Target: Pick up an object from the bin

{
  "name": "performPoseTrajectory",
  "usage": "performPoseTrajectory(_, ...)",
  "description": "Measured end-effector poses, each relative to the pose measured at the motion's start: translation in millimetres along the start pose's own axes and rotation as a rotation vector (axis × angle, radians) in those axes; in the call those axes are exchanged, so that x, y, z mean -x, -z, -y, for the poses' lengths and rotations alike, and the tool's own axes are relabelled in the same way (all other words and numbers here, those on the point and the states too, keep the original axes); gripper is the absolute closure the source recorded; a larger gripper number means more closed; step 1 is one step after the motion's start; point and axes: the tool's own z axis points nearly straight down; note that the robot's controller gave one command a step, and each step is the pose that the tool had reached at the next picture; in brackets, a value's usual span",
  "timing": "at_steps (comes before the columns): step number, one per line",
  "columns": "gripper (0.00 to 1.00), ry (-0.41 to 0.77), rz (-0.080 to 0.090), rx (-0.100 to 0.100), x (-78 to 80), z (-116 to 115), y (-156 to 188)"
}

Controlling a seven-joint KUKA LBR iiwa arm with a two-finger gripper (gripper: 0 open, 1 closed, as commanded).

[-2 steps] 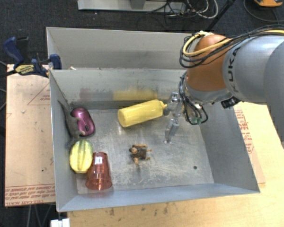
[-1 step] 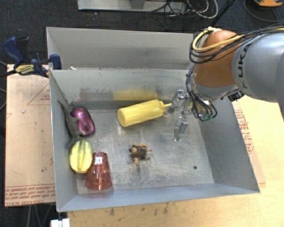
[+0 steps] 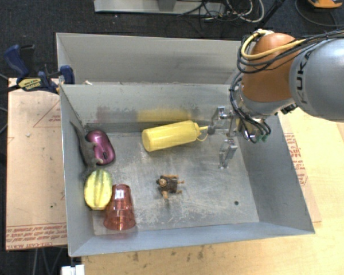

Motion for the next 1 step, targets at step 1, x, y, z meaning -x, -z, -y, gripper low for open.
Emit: performPoseTrajectory(1, 0.0, -0.026, -0.004, 0.001, -1.0, -22.2, -1.0)
